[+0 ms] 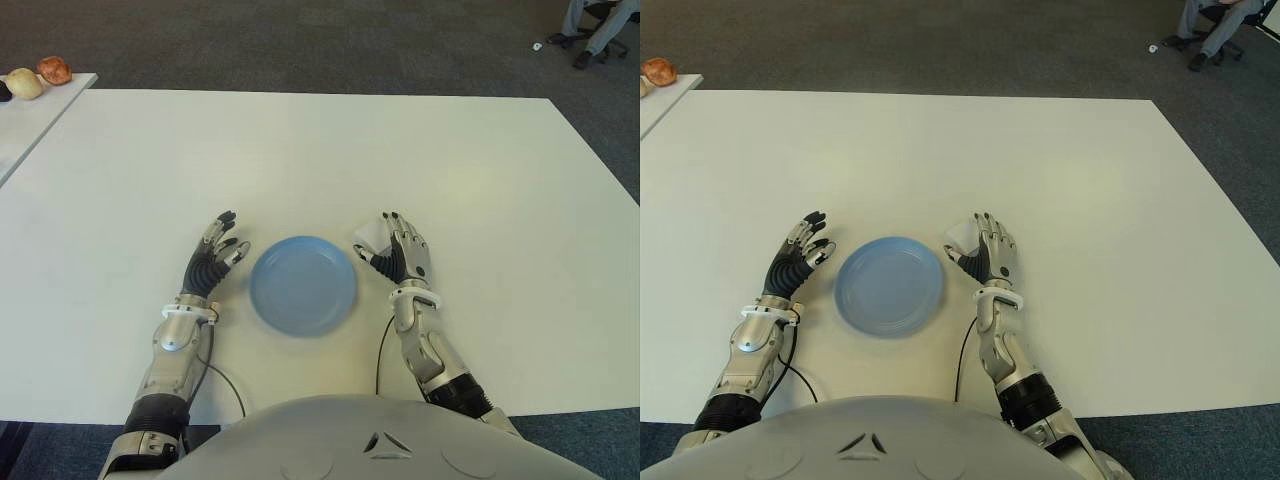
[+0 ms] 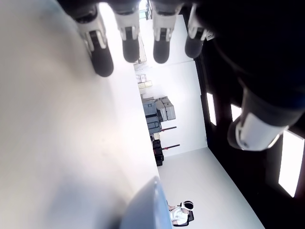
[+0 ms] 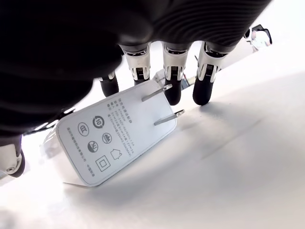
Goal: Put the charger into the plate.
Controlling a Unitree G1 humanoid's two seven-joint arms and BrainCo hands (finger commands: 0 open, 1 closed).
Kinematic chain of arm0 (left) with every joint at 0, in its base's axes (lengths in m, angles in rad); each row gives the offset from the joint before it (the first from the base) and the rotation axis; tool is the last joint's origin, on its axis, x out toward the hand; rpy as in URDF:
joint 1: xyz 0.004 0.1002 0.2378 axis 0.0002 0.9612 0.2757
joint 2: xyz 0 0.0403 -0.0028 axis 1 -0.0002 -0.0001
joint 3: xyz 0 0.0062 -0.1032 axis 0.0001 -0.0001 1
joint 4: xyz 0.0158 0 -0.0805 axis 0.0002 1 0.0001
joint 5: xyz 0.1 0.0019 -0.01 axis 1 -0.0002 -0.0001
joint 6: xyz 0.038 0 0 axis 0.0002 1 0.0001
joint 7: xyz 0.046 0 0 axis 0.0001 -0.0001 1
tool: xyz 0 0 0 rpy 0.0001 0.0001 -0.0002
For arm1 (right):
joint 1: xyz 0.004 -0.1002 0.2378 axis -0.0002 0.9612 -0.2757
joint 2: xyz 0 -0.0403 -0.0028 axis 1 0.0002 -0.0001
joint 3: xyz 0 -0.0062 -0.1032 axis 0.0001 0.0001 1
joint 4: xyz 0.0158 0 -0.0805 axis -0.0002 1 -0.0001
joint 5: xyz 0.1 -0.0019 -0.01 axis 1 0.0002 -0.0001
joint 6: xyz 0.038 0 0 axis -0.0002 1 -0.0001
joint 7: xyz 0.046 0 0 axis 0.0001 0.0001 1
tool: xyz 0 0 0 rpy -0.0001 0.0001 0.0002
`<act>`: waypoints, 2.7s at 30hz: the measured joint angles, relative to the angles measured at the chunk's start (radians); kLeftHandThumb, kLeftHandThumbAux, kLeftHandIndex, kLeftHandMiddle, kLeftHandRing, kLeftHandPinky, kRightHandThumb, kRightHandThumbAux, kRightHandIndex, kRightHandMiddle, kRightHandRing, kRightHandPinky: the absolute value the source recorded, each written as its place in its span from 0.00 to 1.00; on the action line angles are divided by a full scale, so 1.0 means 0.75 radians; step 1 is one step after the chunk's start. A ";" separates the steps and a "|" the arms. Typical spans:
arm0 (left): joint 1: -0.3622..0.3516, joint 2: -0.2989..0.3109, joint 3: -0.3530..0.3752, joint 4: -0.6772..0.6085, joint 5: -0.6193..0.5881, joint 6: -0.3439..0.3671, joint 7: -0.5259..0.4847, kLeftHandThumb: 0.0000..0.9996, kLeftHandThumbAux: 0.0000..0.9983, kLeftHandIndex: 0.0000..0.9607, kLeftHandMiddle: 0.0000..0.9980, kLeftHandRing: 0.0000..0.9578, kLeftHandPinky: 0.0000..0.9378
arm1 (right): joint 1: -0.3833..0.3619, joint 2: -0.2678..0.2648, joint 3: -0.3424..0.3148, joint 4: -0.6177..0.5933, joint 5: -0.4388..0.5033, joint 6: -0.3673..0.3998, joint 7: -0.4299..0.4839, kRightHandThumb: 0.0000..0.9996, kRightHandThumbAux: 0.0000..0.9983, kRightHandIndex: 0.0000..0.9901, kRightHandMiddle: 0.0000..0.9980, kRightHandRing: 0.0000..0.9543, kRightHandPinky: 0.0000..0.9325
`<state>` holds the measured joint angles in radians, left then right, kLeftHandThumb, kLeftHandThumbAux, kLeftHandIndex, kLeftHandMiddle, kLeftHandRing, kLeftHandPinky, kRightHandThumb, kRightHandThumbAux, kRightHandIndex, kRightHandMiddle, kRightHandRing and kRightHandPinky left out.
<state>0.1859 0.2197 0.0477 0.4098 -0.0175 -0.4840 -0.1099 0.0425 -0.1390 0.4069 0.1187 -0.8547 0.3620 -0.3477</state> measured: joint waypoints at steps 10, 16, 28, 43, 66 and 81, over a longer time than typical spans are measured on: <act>0.008 0.000 0.009 -0.006 -0.004 0.000 -0.011 0.00 0.60 0.09 0.09 0.09 0.11 | -0.019 0.014 -0.024 0.035 0.004 -0.010 -0.028 0.34 0.40 0.00 0.07 0.12 0.22; 0.017 0.000 0.011 -0.015 -0.004 0.001 -0.017 0.00 0.60 0.09 0.09 0.09 0.12 | -0.030 0.024 -0.036 0.040 0.003 -0.001 -0.028 0.35 0.40 0.00 0.07 0.14 0.25; 0.032 0.001 0.013 -0.028 -0.003 0.000 -0.017 0.00 0.60 0.09 0.08 0.08 0.11 | -0.042 0.027 -0.043 0.045 0.001 0.007 -0.019 0.36 0.39 0.00 0.08 0.15 0.25; 0.059 0.001 0.013 -0.063 0.021 -0.008 -0.017 0.00 0.58 0.09 0.07 0.07 0.10 | -0.040 0.025 -0.044 0.028 -0.001 0.022 0.005 0.37 0.39 0.00 0.07 0.14 0.25; 0.132 -0.001 0.013 -0.137 0.038 -0.016 -0.016 0.00 0.56 0.08 0.08 0.08 0.10 | -0.003 0.020 -0.044 -0.035 -0.007 0.037 0.044 0.36 0.38 0.00 0.07 0.14 0.25; 0.150 -0.001 0.013 -0.176 0.038 0.021 -0.016 0.00 0.57 0.08 0.07 0.07 0.10 | 0.002 0.021 -0.046 -0.039 -0.005 0.038 0.052 0.36 0.37 0.00 0.06 0.14 0.25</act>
<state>0.2982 0.2190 0.0576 0.2777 0.0107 -0.4680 -0.1219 0.0437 -0.1231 0.3722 0.0891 -0.8586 0.3907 -0.3089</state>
